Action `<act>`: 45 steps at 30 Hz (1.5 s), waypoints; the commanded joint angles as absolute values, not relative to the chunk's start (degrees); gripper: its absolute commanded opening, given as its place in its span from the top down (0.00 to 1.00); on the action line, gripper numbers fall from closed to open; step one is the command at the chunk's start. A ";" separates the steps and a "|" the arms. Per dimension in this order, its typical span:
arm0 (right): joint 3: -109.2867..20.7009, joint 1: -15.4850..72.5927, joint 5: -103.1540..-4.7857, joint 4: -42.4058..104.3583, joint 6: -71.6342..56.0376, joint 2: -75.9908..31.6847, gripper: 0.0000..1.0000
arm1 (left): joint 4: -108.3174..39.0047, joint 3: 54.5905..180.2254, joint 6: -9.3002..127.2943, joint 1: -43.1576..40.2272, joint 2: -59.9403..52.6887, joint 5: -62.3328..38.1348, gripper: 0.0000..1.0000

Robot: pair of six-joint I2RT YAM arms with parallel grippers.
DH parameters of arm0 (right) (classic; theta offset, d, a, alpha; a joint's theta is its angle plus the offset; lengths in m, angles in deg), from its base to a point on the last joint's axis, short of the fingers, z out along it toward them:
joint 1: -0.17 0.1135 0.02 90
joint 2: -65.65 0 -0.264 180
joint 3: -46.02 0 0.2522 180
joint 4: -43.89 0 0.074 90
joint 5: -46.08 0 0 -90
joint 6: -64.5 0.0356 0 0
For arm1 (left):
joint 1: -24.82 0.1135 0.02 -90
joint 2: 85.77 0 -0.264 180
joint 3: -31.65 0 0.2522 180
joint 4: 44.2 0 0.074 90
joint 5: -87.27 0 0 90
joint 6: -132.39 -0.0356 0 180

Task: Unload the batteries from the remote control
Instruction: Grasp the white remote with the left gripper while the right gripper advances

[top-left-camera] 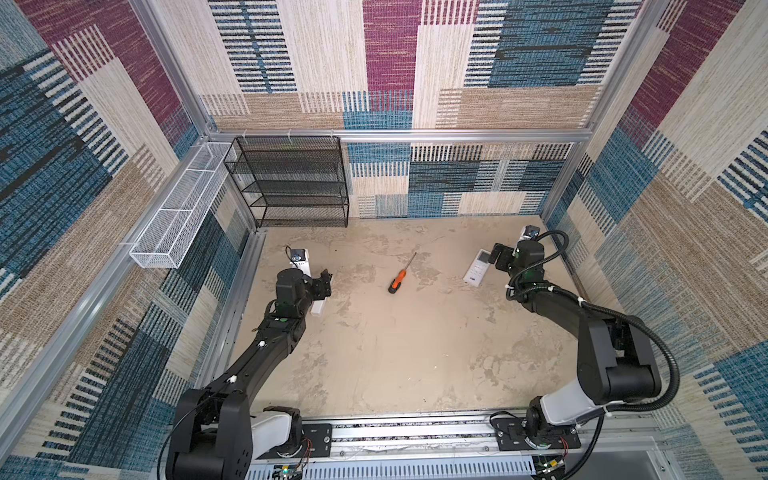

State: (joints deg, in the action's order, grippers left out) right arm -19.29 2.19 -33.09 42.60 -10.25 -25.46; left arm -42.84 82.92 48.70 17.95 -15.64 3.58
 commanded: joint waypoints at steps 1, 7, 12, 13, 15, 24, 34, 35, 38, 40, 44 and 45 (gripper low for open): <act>-22.71 2.83 -38.43 32.08 -5.22 -27.92 0.00 | -31.35 86.97 51.21 17.79 -13.94 5.49 0.14; -24.95 10.15 -38.31 31.74 -6.01 -28.48 0.00 | -15.16 95.94 51.16 17.79 -4.62 0.74 0.14; -26.84 17.72 -38.09 32.92 -5.81 -28.81 0.00 | -5.89 103.25 53.43 17.79 5.21 -0.27 0.20; -27.12 18.70 -38.37 33.10 -5.85 -28.83 0.00 | -5.22 104.01 53.67 17.79 6.52 -0.14 0.21; -27.63 20.92 -39.37 33.70 -5.81 -28.83 0.00 | -4.39 105.26 54.06 17.79 9.08 0.99 0.21; -30.34 26.39 -42.91 34.00 -5.58 -30.28 0.04 | -0.65 111.45 54.53 17.96 16.45 1.77 0.27; -34.70 28.23 -42.16 30.32 -4.47 -33.99 0.05 | 2.38 115.51 58.40 17.97 21.46 -0.20 0.47; -34.93 28.24 -42.33 30.31 -4.21 -34.18 0.05 | 2.22 115.36 58.64 17.97 21.35 -0.27 0.49; -34.98 28.29 -43.20 30.89 -3.11 -34.19 0.05 | 1.95 115.11 58.82 17.97 21.19 -0.82 0.53; -34.91 28.26 -43.65 31.33 -2.63 -34.01 0.05 | 1.88 115.10 59.11 17.97 21.48 -1.57 0.54; -34.64 28.21 -44.23 32.05 -2.04 -33.56 0.05 | 0.36 113.38 61.29 17.88 22.34 -5.10 0.59; -34.50 28.24 -44.34 32.17 -1.89 -33.46 0.05 | 0.09 112.90 61.81 17.81 22.38 -5.58 0.61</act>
State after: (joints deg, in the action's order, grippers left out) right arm -34.48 28.22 -43.47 31.14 -3.06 -34.05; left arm -0.11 114.03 58.95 17.93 21.60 -1.71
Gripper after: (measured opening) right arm 0.946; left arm 0.400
